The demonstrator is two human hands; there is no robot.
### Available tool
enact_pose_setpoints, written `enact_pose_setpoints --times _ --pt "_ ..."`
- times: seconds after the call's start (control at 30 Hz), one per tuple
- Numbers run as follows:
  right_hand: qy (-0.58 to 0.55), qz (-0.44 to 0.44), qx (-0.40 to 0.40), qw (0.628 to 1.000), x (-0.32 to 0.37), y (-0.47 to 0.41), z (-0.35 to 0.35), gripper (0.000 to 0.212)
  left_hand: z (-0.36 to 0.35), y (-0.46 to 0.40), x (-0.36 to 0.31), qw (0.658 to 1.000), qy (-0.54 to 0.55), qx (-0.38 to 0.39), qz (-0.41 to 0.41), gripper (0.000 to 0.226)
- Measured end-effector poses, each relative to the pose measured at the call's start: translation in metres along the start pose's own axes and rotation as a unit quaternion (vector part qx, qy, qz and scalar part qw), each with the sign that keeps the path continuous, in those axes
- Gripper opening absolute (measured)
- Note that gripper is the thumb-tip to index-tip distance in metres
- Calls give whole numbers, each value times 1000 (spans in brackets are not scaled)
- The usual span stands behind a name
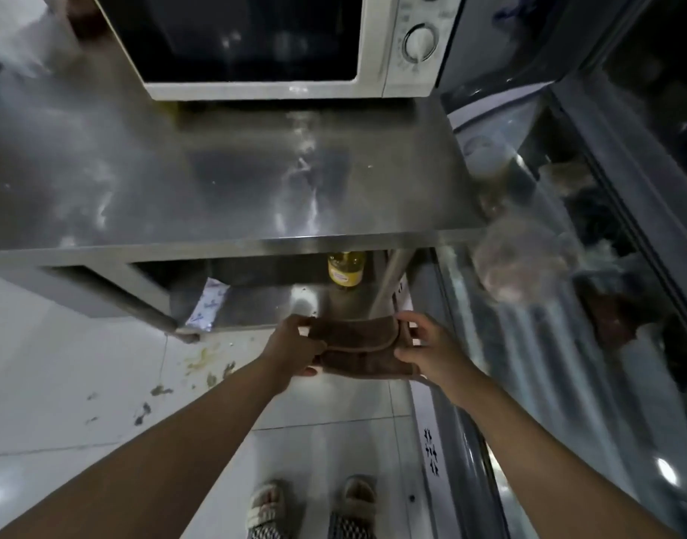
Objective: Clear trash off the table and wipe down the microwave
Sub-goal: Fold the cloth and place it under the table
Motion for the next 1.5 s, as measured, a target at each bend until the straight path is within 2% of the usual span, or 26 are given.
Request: enact_pose_setpoints --times 0.2,0.33,0.47,0.67,0.83,1.03,1.17,1.27,1.33,1.43,1.5 --pt "-21 -17 -1 1000 -61 -63 -9 42 -19 -69 43 998 22 -35 46 38" --pt "-9 -31 2 999 -118 -108 -20 39 -31 -129 74 998 -2 -33 52 35" --pt "-6 -25 -16 1000 -171 -163 -33 27 -37 -199 97 998 -44 -39 30 36" --pt "33 24 -63 997 -225 -254 -53 22 -46 -298 123 995 -75 -65 -17 36" --pt "60 42 -92 993 -249 -326 -62 29 -49 -367 129 993 -65 -91 -46 23" --pt "43 80 -107 990 -265 -386 -72 33 -51 -441 140 990 -22 -118 -72 33" --pt "36 55 -82 994 -280 -411 -80 41 -49 -471 143 980 -84 -137 -118 38" --pt "41 31 -57 997 -290 -416 -87 51 -50 -478 147 950 -247 -146 -124 51" --pt "48 21 -55 997 -292 -412 -87 53 -47 -473 151 932 -310 -152 -109 60" --pt "53 29 -40 997 -282 -390 -88 54 -41 -455 153 953 -257 -133 -94 68" --pt "61 47 -29 997 -270 -368 -89 42 -39 -429 150 964 -218 -119 -93 64"
Point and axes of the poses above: each hand's wrist, its own y-axis away from the middle knuckle, its own z-axis out of the back of the hand, x = y × z, the point moved 7 cm from there along -y, towards the middle knuckle, and after that the axes turned 4 degrees about -y, right-handed, at the moved point
